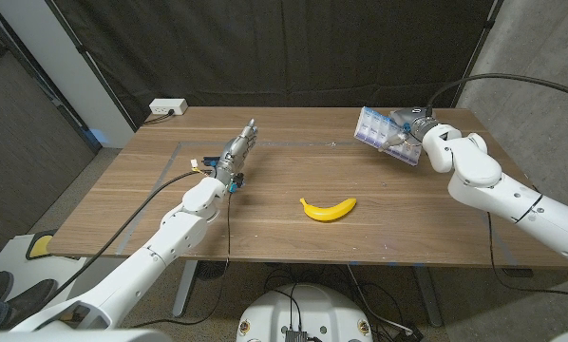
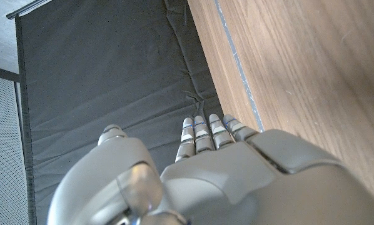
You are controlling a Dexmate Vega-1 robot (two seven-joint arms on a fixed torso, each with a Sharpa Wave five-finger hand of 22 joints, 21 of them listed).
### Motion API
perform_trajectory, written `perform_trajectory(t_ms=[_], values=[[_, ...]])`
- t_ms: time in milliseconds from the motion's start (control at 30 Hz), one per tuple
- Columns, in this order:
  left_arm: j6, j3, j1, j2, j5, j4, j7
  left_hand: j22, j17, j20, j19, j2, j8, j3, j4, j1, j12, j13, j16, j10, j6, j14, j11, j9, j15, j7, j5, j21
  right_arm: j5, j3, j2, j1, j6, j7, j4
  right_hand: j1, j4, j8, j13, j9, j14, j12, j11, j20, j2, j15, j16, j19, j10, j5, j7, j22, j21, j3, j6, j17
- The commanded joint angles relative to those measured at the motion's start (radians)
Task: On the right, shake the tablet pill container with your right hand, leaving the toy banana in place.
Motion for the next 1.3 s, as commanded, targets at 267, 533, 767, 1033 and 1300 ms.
perform_trajectory(t_ms=[267, 533, 767, 1033, 1300], values=[[-0.049, -0.026, -0.068, 0.041, -0.043, 0.124, -0.153, 0.004, 0.005, -0.005, -0.005, 0.009, -0.003, -0.009, -0.002, 0.001, -0.003, 0.003, -0.001, 0.002, 0.008, 0.004, 0.002, 0.004, 0.000, -0.003, -0.003, 0.001, 0.271, 0.096, 0.169, -0.090, -0.056, -0.362, -0.013, 0.092, 0.021, 0.031, 0.002, 0.040, 0.008, -0.003, -0.216, -0.067, 0.134, -0.104, 0.000, -0.001, 0.229, -0.011, -0.205, 0.004, -0.003, 0.039, 0.243, 0.004], [-0.049, -0.026, -0.085, 0.049, -0.053, 0.149, -0.189, 0.004, 0.005, -0.005, -0.005, 0.009, -0.004, -0.010, -0.002, 0.001, -0.003, 0.003, -0.001, 0.002, 0.008, 0.003, 0.003, 0.004, -0.001, -0.003, -0.004, 0.001, 0.433, 0.144, 0.198, -0.116, 0.004, -0.482, -0.002, 0.094, 0.020, 0.035, 0.001, 0.038, 0.024, 0.002, -0.207, -0.078, 0.138, -0.102, 0.003, 0.006, 0.253, -0.021, -0.198, 0.005, 0.000, 0.042, 0.260, 0.004], [-0.062, -0.037, -0.084, 0.047, -0.047, 0.135, -0.164, 0.004, 0.005, -0.006, -0.005, 0.010, -0.004, -0.010, -0.001, 0.002, -0.004, 0.003, -0.001, 0.002, 0.009, 0.005, 0.004, 0.004, -0.001, -0.001, -0.005, 0.001, 0.594, 0.202, 0.224, -0.143, 0.129, -0.572, 0.040, 0.094, 0.022, 0.036, -0.001, 0.035, 0.055, 0.010, -0.199, -0.093, 0.145, -0.112, 0.010, 0.024, 0.286, -0.034, -0.182, 0.006, 0.006, 0.046, 0.272, 0.005], [-0.029, -0.028, -0.073, 0.051, -0.046, 0.106, -0.145, 0.004, 0.005, -0.006, -0.005, 0.010, -0.005, -0.011, -0.001, 0.003, -0.003, 0.003, -0.001, 0.004, 0.009, 0.005, 0.006, 0.004, 0.000, -0.003, -0.005, 0.001, 0.768, 0.238, 0.249, -0.144, 0.335, -0.617, 0.153, 0.096, 0.021, 0.042, 0.003, 0.034, 0.094, 0.019, -0.192, -0.103, 0.151, -0.127, 0.018, 0.048, 0.319, -0.049, -0.164, 0.008, 0.016, 0.050, 0.297, 0.005], [-0.023, -0.043, -0.038, 0.072, -0.042, 0.060, -0.114, 0.004, 0.005, -0.006, -0.005, 0.011, -0.005, -0.012, -0.001, 0.004, -0.004, 0.003, -0.001, 0.003, 0.009, 0.005, 0.002, 0.004, -0.001, -0.002, -0.006, 0.001, 0.878, 0.230, 0.267, -0.127, 0.472, -0.621, 0.238, 0.100, 0.019, 0.042, 0.005, 0.032, 0.120, 0.023, -0.186, -0.108, 0.156, -0.134, 0.022, 0.061, 0.333, -0.057, -0.162, 0.009, 0.022, 0.054, 0.308, 0.005]])
